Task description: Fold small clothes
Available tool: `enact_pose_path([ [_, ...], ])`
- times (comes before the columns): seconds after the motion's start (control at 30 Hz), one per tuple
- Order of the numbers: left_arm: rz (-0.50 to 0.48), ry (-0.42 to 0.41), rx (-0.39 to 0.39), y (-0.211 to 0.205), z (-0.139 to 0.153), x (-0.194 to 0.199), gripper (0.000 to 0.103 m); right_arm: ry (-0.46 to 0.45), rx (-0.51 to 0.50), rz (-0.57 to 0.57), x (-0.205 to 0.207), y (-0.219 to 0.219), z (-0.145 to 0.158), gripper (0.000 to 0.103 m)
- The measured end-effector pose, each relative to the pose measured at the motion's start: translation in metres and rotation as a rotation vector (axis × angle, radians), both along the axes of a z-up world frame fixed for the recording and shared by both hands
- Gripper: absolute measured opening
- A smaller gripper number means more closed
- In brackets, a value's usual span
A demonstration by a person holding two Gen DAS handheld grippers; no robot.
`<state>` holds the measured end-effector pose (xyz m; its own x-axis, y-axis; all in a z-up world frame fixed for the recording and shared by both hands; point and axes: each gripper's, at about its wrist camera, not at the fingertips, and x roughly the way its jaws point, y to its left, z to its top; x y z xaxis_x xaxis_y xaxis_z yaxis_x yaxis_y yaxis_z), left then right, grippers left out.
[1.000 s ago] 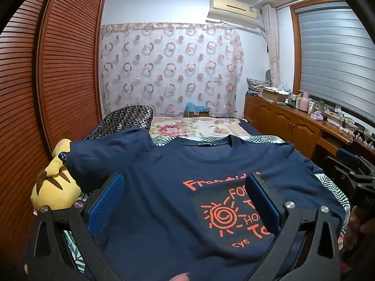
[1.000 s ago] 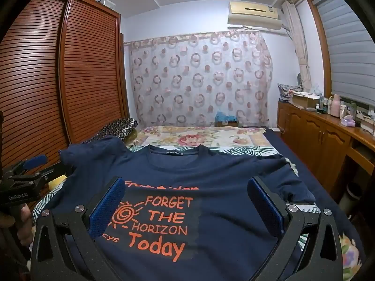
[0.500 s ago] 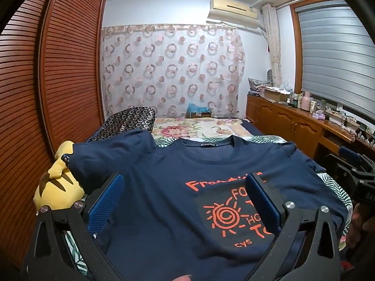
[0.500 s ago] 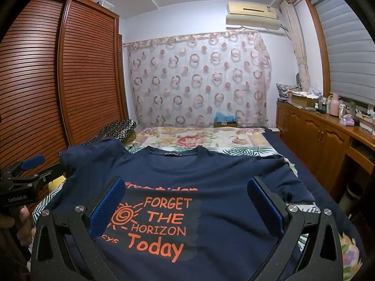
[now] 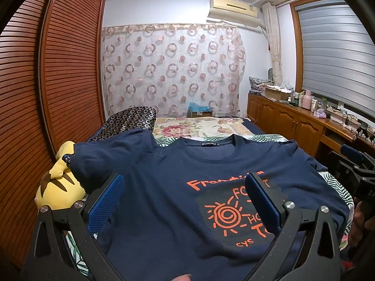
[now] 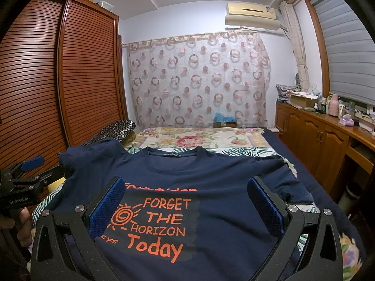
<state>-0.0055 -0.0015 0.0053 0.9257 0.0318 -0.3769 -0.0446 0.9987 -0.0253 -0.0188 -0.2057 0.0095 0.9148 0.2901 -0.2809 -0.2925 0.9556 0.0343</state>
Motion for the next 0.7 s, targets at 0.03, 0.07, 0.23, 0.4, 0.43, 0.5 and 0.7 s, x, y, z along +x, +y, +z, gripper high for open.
enact_pose_path([
  [0.03,-0.003,0.001,0.0,-0.0002,0.0,0.0001,0.103,0.0,0.0,0.0,0.0,0.0,0.0,0.103],
  [0.07,-0.003,0.0,0.001,-0.0003,-0.0001,0.0001,0.103,0.001,0.0,0.001,0.0,-0.0001,0.0,0.103],
  [0.23,-0.003,0.001,0.002,-0.0004,0.0007,0.0003,0.103,0.004,0.002,0.001,0.0004,0.0008,-0.0001,0.103],
  [0.4,-0.001,-0.002,0.003,-0.0003,0.0014,-0.0002,0.103,0.005,0.004,-0.001,0.0009,0.0003,-0.0006,0.103],
  [0.43,-0.002,-0.002,0.002,0.0008,0.0012,0.0002,0.103,0.005,0.003,-0.002,0.0009,-0.0006,-0.0013,0.103],
  [0.5,-0.001,-0.003,0.002,0.0013,0.0013,0.0,0.103,0.004,0.004,-0.002,0.0008,-0.0007,-0.0012,0.103],
  [0.7,-0.001,-0.005,0.003,0.0008,0.0018,-0.0004,0.103,0.005,0.004,-0.002,0.0008,-0.0004,-0.0012,0.103],
])
